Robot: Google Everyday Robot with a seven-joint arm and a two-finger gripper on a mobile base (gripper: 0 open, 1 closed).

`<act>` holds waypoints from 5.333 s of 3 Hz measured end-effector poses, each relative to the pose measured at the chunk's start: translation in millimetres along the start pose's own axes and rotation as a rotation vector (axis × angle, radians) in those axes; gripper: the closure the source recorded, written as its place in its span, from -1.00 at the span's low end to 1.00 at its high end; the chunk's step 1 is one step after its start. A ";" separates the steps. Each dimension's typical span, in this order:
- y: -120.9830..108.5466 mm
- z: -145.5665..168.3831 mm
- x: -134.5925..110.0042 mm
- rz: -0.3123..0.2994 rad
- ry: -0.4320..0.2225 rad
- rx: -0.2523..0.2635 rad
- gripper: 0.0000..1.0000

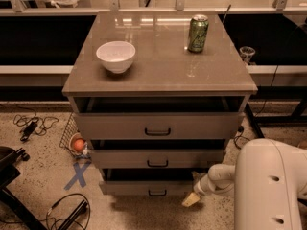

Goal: Open bottom drawer

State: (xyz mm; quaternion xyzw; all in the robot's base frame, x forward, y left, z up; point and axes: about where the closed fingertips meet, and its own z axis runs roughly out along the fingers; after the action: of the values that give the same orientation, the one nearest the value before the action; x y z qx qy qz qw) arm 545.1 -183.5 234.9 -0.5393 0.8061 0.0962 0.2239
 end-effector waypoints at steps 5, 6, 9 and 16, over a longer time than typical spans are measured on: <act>12.2 52.7 -19.4 -0.035 -0.014 -0.086 -0.50; 21.7 59.4 -16.2 -0.025 -0.015 -0.106 -0.04; 32.3 50.8 -12.4 -0.007 -0.016 -0.121 1.00; 142.4 16.5 33.8 0.061 -0.087 -0.204 1.00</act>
Offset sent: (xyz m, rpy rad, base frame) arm -0.0008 0.0015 -0.0011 0.0013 0.0021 0.0016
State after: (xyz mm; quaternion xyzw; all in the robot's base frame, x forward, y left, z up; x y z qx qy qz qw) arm 408.7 -148.0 192.3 -0.5298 0.7976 0.2079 0.1997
